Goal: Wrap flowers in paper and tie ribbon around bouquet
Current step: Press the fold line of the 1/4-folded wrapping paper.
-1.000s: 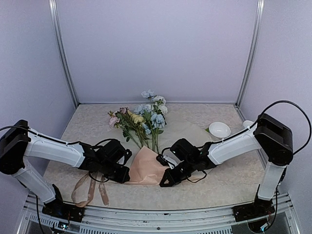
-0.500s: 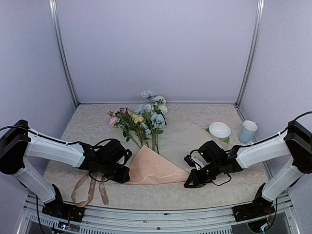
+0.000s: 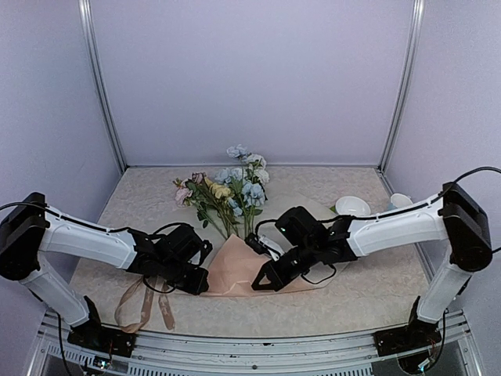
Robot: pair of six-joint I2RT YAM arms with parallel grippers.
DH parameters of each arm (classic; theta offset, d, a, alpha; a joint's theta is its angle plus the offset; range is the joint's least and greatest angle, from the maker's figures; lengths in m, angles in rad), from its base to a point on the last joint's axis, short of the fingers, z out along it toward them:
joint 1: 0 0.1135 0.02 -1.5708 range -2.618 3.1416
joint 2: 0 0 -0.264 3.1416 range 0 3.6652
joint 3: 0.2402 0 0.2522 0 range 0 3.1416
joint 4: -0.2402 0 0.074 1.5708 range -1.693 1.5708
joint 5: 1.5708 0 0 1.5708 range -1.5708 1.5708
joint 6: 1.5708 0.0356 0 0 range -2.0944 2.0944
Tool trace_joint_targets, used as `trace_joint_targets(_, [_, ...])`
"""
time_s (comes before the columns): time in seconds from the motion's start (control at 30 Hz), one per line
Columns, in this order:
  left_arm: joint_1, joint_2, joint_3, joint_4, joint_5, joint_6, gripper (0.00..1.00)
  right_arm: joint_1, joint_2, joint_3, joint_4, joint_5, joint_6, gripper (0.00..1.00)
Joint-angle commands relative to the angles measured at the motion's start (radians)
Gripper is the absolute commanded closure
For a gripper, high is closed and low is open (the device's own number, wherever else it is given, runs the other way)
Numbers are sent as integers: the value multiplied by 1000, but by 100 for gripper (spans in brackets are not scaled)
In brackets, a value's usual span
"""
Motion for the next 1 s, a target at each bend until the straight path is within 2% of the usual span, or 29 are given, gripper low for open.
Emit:
trace_joint_targets(0.0, [-17,52,-42,-159,18,4,90,-14,185,118,26,9,-72,100])
trace_joint_targets(0.13, [-17,51,-43,-169,10,5,90,-59,247,91,34,-9,-53,100])
trace_joint_targets(0.47, [-16,92,-42,-151,24,19,90,-164,84,-245,107,34,80,100])
trace_joint_targets(0.97, [-17,91,-51,-147,26,19,91,-336,-159,-460,30,57,141,100])
